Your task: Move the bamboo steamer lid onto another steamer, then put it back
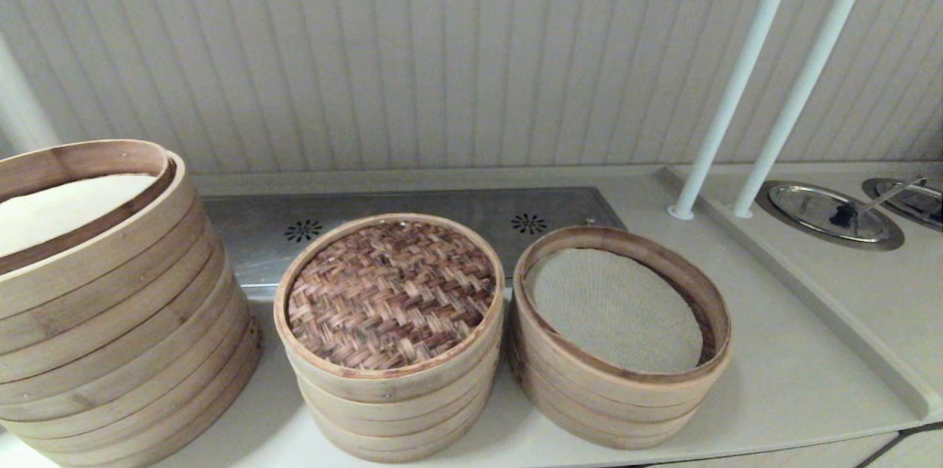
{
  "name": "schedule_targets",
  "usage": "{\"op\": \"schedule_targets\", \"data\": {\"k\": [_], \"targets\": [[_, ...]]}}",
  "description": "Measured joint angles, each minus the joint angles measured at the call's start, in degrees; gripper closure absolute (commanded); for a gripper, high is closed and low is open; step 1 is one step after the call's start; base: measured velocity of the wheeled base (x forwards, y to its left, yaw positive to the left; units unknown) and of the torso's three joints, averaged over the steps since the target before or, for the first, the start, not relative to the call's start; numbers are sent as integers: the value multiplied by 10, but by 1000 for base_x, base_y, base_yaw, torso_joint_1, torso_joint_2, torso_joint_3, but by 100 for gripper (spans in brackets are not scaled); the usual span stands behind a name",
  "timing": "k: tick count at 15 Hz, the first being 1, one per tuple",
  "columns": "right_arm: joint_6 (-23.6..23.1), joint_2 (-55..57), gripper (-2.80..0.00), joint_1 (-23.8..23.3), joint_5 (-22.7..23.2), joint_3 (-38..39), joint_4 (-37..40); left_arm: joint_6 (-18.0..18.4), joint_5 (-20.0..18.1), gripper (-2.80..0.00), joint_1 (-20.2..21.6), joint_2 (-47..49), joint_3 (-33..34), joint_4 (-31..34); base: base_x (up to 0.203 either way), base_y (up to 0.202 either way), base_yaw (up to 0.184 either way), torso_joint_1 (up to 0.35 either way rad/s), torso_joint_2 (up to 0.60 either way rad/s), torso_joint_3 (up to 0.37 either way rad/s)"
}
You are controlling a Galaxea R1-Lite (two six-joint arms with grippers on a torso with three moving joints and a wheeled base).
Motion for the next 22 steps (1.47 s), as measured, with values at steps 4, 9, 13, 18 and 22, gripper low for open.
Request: {"op": "schedule_targets", "data": {"k": [4, 9, 13, 18, 22], "targets": [[8, -47, 0, -42, 72, 90, -4, 0, 0, 0, 0, 0, 0, 0, 0, 0, 0, 0, 0, 0], [16, -127, 0, -64, 213, 157, -7, 0, 0, 0, 0, 0, 0, 0, 0, 0, 0, 0, 0, 0], [8, -222, 0, -65, 396, 195, 18, 0, 0, 0, 0, 0, 0, 0, 0, 0, 0, 0, 0, 0], [-38, -269, 0, -65, 432, 286, -44, 0, 0, 0, 0, 0, 0, 0, 0, 0, 0, 0, 0, 0], [-6, -276, 0, -65, 431, 297, -38, 0, 0, 0, 0, 0, 0, 0, 0, 0, 0, 0, 0, 0]]}}
